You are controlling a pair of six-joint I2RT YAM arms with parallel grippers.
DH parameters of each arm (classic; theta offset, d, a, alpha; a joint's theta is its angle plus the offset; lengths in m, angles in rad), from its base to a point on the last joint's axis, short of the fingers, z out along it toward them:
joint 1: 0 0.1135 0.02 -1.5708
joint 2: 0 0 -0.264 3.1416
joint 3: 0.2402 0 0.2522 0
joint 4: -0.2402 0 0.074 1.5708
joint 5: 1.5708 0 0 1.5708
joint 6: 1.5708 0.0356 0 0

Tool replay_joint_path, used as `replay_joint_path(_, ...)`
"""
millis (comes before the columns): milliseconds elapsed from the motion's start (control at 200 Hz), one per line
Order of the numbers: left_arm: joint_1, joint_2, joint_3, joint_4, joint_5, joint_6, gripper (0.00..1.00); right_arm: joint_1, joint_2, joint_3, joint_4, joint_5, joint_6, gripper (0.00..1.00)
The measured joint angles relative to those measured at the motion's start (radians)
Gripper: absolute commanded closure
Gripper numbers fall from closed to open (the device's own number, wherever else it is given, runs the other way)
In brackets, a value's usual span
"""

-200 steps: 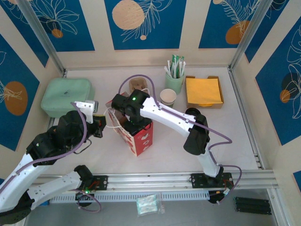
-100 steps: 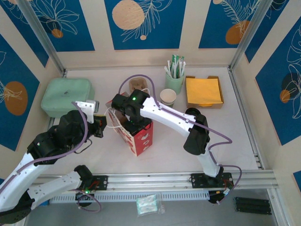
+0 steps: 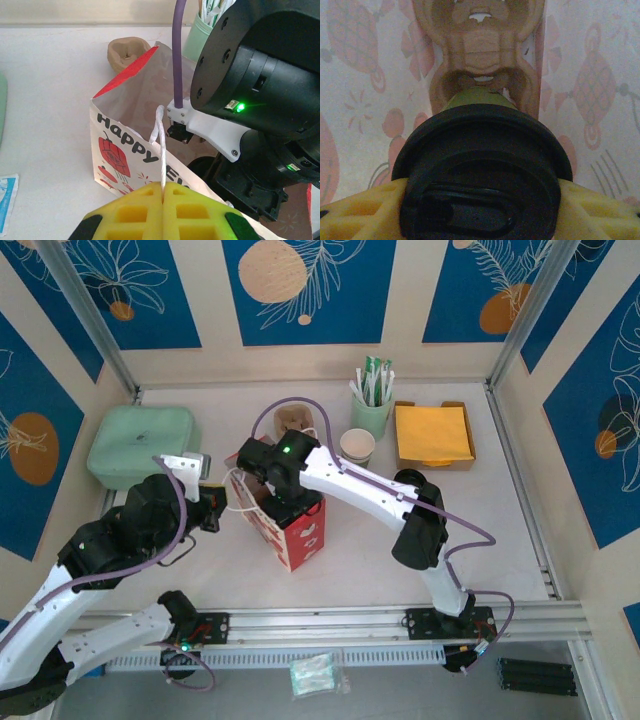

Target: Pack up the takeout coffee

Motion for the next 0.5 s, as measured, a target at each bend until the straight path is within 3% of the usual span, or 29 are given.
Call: replay_joint_path(500,0.0,0.0,0.0,0.0,0.0,0.0,1.0,-0.005,-0.01,-0.031,0.048,-0.002,0.003,0.41)
